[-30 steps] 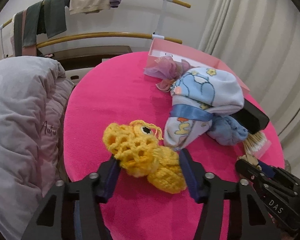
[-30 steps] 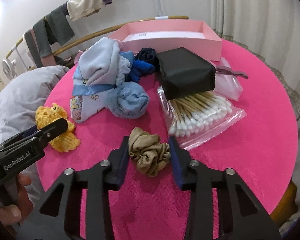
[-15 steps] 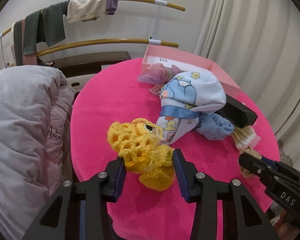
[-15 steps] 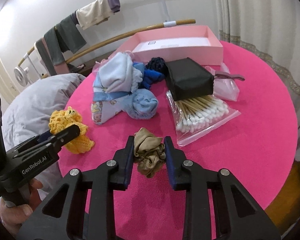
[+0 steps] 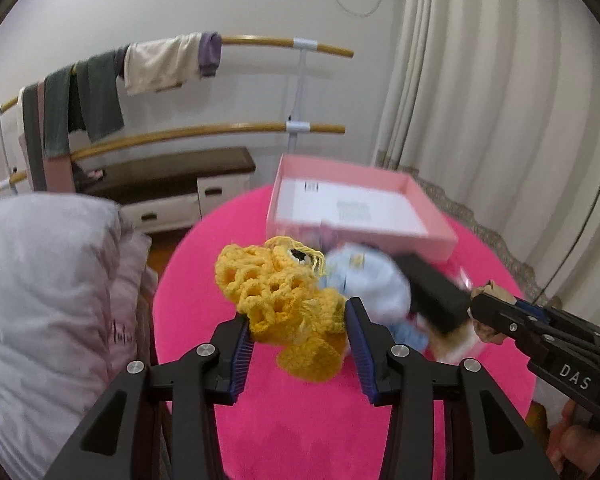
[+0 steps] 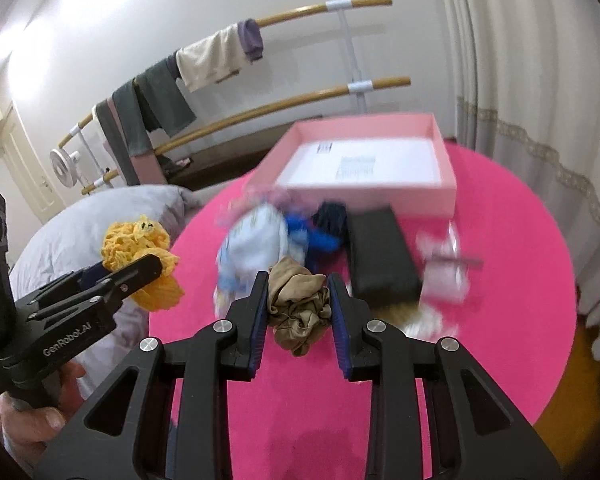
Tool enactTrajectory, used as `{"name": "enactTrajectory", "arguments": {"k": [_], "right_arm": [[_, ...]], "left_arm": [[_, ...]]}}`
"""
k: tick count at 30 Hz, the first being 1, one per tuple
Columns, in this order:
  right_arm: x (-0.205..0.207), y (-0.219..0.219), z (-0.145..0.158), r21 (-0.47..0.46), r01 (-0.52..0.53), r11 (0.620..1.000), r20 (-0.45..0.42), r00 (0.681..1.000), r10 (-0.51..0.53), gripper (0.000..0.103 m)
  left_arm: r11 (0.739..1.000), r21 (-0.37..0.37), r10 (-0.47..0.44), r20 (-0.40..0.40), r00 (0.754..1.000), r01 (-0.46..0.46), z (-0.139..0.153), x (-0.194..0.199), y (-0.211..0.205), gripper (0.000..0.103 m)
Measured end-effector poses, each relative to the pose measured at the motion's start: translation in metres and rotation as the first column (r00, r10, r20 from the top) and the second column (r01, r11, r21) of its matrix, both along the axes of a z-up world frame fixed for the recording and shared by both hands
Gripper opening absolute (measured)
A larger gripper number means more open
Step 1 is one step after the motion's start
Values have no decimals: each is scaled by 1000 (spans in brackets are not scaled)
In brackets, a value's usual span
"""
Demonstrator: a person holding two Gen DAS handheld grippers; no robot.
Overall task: Organize soft objects
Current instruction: 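Carry the yellow toy and beige scrunchie into the pink box and release both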
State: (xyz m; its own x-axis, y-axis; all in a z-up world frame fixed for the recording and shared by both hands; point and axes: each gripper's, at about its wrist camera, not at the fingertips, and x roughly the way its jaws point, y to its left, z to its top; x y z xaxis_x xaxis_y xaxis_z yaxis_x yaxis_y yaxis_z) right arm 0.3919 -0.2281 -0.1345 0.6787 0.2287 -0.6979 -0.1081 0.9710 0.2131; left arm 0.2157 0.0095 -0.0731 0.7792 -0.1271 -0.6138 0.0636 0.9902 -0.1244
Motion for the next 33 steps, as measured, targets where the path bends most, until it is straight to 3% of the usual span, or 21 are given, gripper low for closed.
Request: {"name": "enactTrajectory", "arguments": {"k": [7, 17, 22, 33], "right_arm": [[53, -15, 28, -29, 16, 999, 49, 999, -15, 27], [147, -45, 39, -42, 55, 998, 45, 998, -53, 27], [198, -55, 24, -48, 52, 997, -11, 999, -52, 27], [282, -75, -41, -47, 68, 997, -182, 980, -76, 28]], "left_arm": [[999, 33, 7, 70, 998, -9, 39, 46, -11, 41], [999, 47, -6, 76, 997, 2, 48, 152, -47, 41], [999, 39, -11, 38, 999, 9, 42, 211, -56, 41], [997, 54, -44, -137, 990, 52, 3, 381, -75, 42]]}}
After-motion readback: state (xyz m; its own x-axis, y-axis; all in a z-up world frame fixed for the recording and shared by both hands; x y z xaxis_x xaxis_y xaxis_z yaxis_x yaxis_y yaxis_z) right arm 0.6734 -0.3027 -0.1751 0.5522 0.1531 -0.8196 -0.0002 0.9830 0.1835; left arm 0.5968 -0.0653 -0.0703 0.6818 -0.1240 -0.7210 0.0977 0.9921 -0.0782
